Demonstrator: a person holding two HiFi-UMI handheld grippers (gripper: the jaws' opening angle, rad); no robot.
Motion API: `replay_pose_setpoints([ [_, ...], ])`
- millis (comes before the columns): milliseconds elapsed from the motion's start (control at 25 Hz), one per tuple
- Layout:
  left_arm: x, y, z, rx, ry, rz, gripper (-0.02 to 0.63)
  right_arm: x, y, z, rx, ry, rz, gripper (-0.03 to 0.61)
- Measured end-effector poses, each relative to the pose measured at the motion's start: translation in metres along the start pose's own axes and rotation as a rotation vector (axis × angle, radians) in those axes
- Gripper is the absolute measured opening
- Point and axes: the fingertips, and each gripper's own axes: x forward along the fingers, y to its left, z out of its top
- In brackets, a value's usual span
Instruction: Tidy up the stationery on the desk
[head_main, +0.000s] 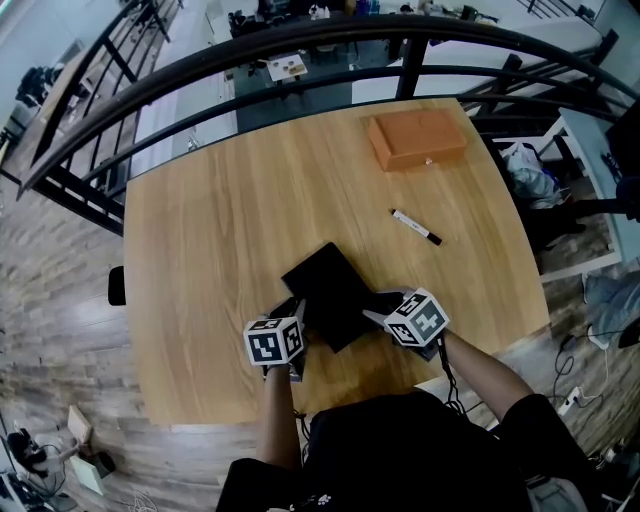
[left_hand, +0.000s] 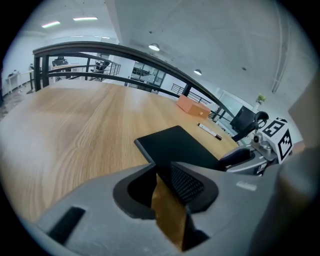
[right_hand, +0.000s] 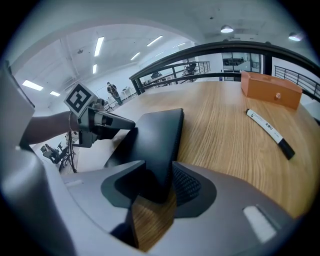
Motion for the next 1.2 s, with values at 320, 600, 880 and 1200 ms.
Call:
replay_pose_setpoints([
  [320,0.001,-0.004,-0.001,0.033,0.008,-0.006,0.077,-0.005,0.013,-0.014,0.005,0.005,-0.004,0.181],
  [600,0.001,-0.006,0.0,0.076,0.019,0.006,0.069,-0.007,0.025,-0.021,-0.003,0.018,0.005,0.184],
  [880,0.002,-0.008,0.001,0.09,0.021,0.011,0.064,-0.009,0.032,-0.026,-0.01,0.029,0.012,0.186],
  [1200,0.002,-0.008,0.002,0.101,0.02,0.012,0.06,-0.009,0.038,-0.03,-0.006,0.032,0.024,0.187],
])
